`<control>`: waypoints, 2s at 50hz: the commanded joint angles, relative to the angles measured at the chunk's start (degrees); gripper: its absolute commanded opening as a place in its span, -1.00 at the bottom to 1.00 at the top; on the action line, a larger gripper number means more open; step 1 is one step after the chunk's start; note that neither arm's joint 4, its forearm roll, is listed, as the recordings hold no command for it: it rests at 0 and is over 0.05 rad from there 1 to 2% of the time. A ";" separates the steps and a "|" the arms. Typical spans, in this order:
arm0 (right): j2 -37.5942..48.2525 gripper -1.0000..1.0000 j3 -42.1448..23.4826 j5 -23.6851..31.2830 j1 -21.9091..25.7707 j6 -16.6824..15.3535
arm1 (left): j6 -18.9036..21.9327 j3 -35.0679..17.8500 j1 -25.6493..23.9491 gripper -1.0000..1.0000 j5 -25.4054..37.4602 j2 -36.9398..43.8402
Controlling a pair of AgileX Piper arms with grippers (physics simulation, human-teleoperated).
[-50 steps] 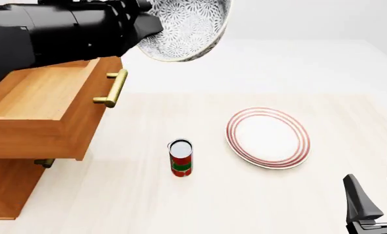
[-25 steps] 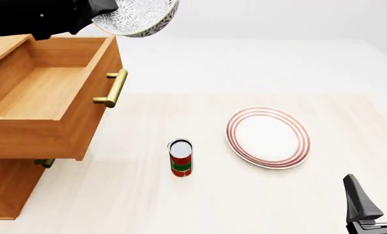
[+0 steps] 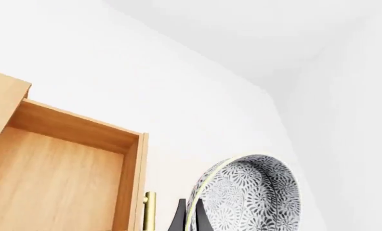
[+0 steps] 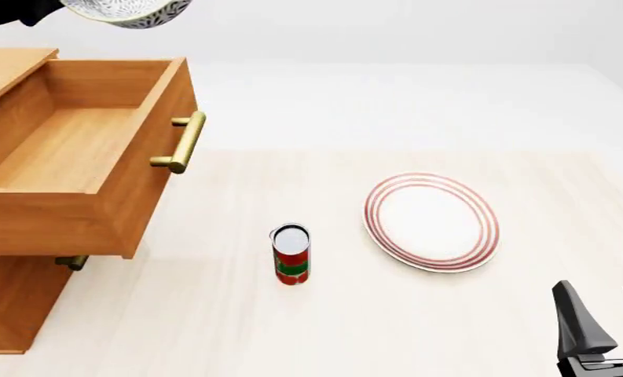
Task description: Put the bowl in the top drawer of the cabinet.
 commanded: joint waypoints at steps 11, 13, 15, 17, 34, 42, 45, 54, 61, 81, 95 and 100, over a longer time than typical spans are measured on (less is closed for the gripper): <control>0.00 1.00 0.00 0.00 0.00 0.00 | 0.93 -2.70 9.78 -1.00 1.51 0.64; 0.00 1.00 0.00 0.01 0.00 0.01 | 0.99 -2.74 10.25 -1.00 1.46 0.84; 0.00 1.00 0.00 0.00 0.00 0.00 | 1.13 -2.69 10.74 -1.00 1.40 1.06; 0.00 1.00 0.00 -0.01 0.01 0.01 | 1.24 -2.32 11.62 -1.00 1.24 1.26; 0.00 1.00 0.00 0.00 0.00 0.00 | 1.37 0.58 13.67 -1.00 -0.01 2.30; 0.00 1.00 0.00 -0.01 0.02 0.00 | 1.12 3.02 14.24 -1.00 -1.02 2.28; 0.00 1.00 0.00 0.00 0.00 -0.01 | 0.77 3.71 14.55 -1.00 -1.32 2.34; 0.00 1.00 0.00 0.00 0.00 0.00 | 0.50 4.83 15.05 -1.00 -1.65 2.73; 0.00 1.00 0.00 0.00 0.00 0.01 | 0.83 5.43 15.59 -1.00 -1.70 3.06; 0.00 1.00 0.00 -0.02 0.01 0.01 | 1.22 7.21 16.57 -1.00 -1.75 3.17; 0.00 1.00 0.00 0.01 0.00 0.01 | 1.07 9.61 16.97 -1.00 -2.94 3.56; 0.00 1.00 0.00 0.00 0.00 0.00 | 0.99 10.72 17.33 -1.00 -3.61 3.88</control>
